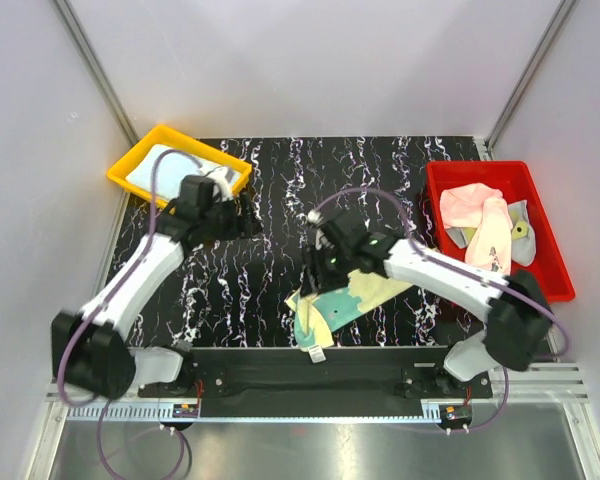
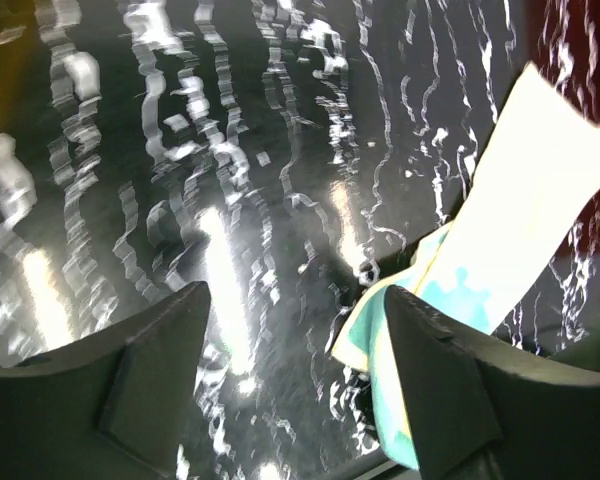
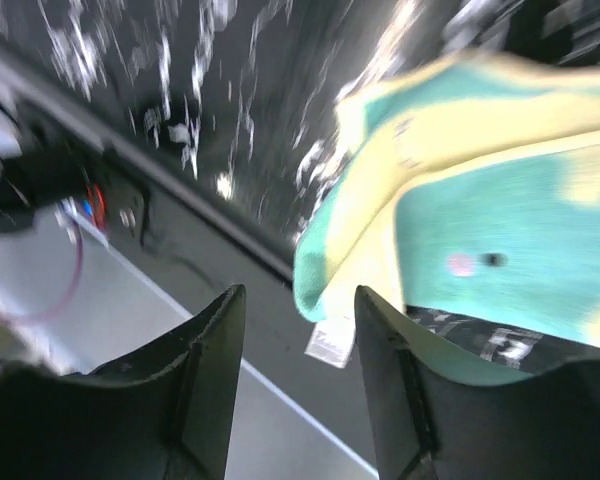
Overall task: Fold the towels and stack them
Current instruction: Move the towel to the center of the board
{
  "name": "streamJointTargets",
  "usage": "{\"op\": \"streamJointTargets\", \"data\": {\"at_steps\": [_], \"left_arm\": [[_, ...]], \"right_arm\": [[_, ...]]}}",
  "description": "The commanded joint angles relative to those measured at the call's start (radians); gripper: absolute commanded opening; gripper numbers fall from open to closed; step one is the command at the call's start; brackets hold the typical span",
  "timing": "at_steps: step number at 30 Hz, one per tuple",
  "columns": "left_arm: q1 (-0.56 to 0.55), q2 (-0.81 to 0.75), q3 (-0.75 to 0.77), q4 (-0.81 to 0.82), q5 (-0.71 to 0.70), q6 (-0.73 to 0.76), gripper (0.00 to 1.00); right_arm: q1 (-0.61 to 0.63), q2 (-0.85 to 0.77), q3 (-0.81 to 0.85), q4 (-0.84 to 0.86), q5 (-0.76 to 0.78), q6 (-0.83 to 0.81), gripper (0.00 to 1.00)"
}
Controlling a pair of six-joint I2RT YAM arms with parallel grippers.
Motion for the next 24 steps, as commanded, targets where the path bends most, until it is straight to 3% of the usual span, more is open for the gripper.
{"op": "streamJointTargets", "data": {"at_steps": [1,8,16,24], "left_arm": [[-0.096,0.181,0.139,0.048,0.061,0.066,0.73],[-0.265,0.519,0.44,0.071,0.107,0.152,0.6],[-0.494,0.754,0.535,0.064,0.094,0.206,0.56],[-0.563,0.88,0.569,0.034,0.018,0.173,0.57]], "right_arm": [[-0.085,-0.164,0.055,-0.105,0.257,-0.004,0.54],[-0.225,-0.498,0.005,-0.139,0.544,0.022,0.56],[-0.231,-0.558,-0.04,-0.146,0.518,0.025,0.57],[-0.231,-0.603,-0.042,-0.11,0.498,0.05,0.54]]}}
